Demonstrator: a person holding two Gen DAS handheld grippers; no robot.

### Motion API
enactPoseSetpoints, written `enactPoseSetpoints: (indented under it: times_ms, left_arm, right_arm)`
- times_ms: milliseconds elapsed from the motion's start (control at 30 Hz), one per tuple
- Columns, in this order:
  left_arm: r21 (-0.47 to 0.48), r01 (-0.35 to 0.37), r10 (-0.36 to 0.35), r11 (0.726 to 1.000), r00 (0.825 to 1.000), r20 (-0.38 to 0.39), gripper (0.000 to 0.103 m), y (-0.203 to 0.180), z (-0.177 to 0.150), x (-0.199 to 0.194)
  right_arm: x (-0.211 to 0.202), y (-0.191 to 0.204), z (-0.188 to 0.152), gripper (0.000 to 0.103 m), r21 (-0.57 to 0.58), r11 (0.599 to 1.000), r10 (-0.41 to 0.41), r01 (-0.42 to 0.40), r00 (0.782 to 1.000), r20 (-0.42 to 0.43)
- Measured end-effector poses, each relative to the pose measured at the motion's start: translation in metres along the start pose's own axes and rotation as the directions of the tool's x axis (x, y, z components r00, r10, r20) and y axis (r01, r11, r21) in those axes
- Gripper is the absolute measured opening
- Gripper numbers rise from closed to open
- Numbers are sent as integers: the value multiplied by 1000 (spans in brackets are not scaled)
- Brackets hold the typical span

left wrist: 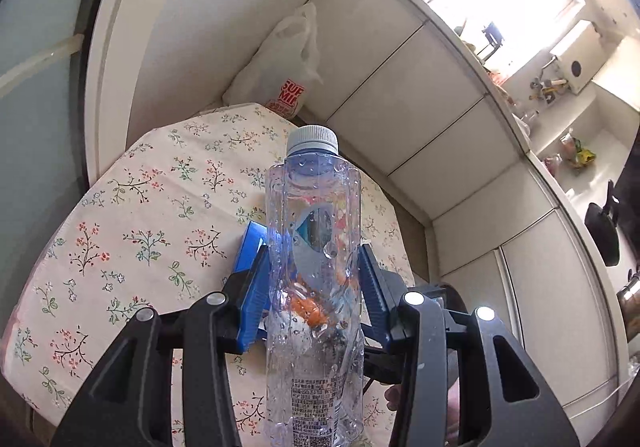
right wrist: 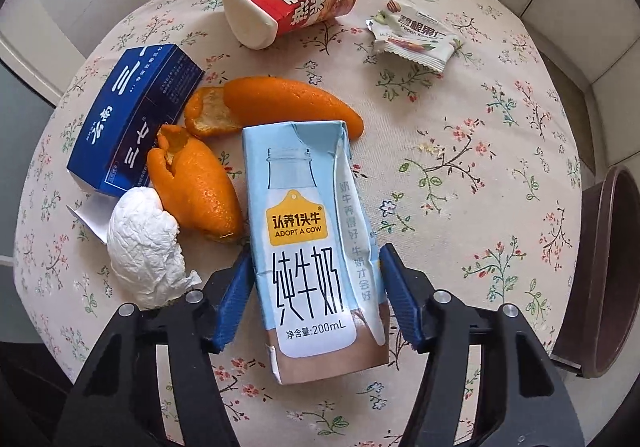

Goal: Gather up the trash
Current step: 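Grasp the white milk carton with the right gripper while the left holds the bottle, then carry the milk carton over the brown bin and open the right gripper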

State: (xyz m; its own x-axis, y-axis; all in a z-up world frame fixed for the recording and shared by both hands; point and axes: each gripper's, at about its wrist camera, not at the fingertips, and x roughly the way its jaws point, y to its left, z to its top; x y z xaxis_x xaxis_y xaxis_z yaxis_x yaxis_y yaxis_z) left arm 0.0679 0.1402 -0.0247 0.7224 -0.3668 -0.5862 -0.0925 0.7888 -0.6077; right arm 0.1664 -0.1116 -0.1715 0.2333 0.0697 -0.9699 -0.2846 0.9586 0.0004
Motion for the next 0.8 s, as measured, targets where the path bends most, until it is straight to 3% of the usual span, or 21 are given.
enactPoseSetpoints:
  times_ms: [233,500,633,800]
  left_arm:
    - [10,-5,5,1000,1000,4,44,-1,-2,-2]
    - [37,-16,16,999,1000,-3,44,-10,-8,5]
    - [50,-25,26,998,1000,-16,44,-17,-13,14]
    - [73,-29,31,997,999,-32,44,-28,-18,26]
  right_arm:
    - [-20,4,-5,58,3,1000,18,-18,999,36]
    - [-89,-20,-10,56,41,999,-8,-1,976,217]
    - [-124,-50,-17,56,104,995,-44,12,948,315]
    - [-167,-106,-29,56,245,969,-149,41,885,442]
